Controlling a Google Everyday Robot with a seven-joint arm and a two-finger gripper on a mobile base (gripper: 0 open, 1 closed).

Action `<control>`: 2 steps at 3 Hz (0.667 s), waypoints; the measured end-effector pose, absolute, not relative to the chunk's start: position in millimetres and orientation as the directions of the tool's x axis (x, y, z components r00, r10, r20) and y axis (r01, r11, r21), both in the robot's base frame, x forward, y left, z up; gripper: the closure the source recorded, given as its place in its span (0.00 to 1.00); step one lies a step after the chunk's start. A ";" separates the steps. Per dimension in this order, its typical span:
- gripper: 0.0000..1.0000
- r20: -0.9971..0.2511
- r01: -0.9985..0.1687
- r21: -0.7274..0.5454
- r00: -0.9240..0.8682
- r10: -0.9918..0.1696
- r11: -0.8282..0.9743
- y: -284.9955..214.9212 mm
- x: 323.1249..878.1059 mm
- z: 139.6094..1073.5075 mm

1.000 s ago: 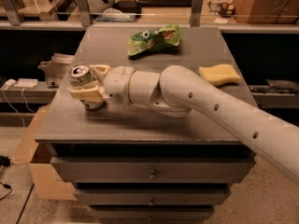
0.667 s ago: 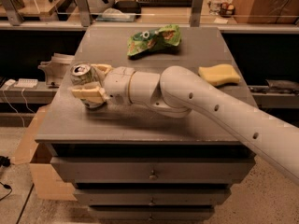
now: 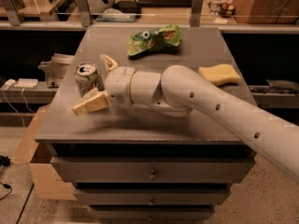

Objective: Place 7up can upright

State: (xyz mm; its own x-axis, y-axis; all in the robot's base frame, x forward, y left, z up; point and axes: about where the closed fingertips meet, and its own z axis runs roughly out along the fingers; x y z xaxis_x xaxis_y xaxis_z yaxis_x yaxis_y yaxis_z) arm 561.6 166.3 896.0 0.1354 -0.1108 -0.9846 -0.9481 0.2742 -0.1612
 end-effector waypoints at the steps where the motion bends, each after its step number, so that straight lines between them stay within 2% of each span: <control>1: 0.00 -0.976 -0.949 -0.171 0.126 -0.177 0.266 152.3 553.4 903.0; 2: 0.00 -0.963 -0.950 -0.182 0.120 -0.243 0.254 125.4 533.0 913.8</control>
Offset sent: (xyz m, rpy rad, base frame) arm -0.0438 -0.0850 0.0270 -0.2078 0.0310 -0.0329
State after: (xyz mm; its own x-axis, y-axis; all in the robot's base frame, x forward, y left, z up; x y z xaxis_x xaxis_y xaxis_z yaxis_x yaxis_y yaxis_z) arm 533.0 125.4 913.8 0.1198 -0.2432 -0.9625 -0.9498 0.2540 -0.1824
